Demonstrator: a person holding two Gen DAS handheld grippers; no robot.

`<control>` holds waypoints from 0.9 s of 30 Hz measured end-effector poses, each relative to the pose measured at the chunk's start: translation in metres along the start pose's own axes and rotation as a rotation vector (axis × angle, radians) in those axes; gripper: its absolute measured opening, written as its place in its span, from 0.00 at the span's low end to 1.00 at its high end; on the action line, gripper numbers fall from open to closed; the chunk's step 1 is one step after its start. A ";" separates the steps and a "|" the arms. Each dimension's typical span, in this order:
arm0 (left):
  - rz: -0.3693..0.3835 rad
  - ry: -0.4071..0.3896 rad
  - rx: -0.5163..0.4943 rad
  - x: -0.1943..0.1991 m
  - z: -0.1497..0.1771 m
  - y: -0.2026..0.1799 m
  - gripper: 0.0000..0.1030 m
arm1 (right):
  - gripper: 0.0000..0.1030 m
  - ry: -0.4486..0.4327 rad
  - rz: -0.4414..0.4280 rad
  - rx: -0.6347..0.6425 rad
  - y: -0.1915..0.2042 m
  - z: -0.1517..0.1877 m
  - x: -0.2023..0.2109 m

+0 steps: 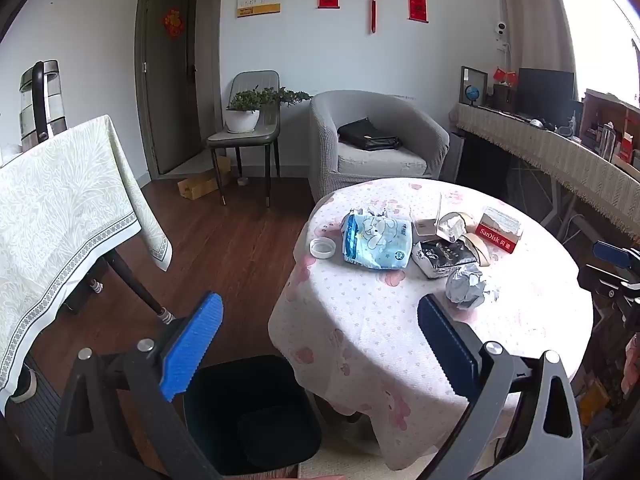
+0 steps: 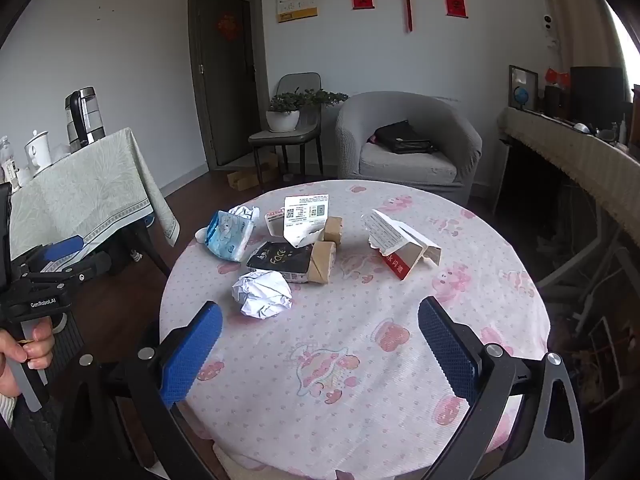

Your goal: Collect trash

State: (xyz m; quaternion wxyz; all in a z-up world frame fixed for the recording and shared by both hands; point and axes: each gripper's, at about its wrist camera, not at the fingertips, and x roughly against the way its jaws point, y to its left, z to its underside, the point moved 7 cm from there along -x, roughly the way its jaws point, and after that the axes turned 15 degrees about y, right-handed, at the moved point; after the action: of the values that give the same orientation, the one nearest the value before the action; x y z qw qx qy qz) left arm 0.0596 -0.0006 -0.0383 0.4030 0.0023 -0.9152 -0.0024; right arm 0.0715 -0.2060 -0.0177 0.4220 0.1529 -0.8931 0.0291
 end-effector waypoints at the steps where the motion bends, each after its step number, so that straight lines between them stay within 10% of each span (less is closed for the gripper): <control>1: -0.001 0.000 -0.002 0.000 0.000 0.000 0.97 | 0.96 0.003 0.001 0.000 0.000 0.000 -0.001; 27: 0.015 0.005 0.017 -0.002 -0.001 0.003 0.97 | 0.96 0.014 0.001 0.015 0.003 0.002 -0.005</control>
State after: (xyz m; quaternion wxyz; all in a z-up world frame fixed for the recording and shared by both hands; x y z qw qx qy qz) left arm 0.0620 0.0022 -0.0390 0.4050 -0.0011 -0.9143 0.0082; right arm 0.0716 -0.2021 -0.0225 0.4273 0.1555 -0.8899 0.0374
